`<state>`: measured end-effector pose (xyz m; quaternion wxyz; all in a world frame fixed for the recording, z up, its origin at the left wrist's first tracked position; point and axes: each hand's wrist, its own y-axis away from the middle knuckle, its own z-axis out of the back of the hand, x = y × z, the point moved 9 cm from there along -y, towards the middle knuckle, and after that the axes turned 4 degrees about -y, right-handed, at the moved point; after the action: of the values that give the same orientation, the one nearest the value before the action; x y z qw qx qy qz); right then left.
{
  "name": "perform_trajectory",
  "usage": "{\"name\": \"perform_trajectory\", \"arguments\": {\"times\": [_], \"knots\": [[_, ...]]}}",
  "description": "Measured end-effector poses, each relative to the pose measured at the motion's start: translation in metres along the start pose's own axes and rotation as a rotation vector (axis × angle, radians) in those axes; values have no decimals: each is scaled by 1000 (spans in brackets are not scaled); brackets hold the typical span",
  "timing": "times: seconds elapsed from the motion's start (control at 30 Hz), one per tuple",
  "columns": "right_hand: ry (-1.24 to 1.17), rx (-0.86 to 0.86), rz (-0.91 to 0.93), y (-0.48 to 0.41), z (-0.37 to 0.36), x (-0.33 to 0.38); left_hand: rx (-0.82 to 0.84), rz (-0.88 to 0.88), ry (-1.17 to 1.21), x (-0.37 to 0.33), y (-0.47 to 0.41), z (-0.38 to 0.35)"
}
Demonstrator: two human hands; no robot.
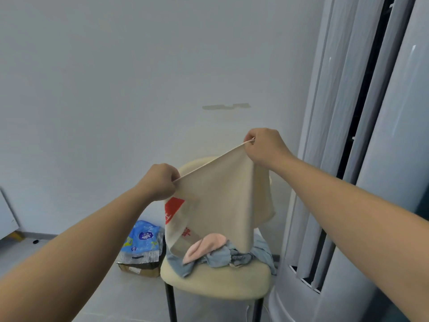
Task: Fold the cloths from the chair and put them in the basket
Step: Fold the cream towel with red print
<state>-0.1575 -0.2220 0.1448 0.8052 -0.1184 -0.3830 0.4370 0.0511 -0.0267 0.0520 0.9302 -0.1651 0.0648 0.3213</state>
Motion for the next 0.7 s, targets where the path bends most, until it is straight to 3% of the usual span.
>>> {"name": "perform_trajectory", "arguments": {"times": [0.37,0.5,0.6,0.7], "knots": [[244,-76,-83,-5,10,-26,-10,132,-9,47,0,-6],[468,-42,-156,-1,12,-26,-45,153,84,51,2,-7],[374,11,-210,-2,7,-29,-77,134,168,44,4,-7],[138,14,-346,-3,7,-35,-9,-24,95,16,12,-12]]}}
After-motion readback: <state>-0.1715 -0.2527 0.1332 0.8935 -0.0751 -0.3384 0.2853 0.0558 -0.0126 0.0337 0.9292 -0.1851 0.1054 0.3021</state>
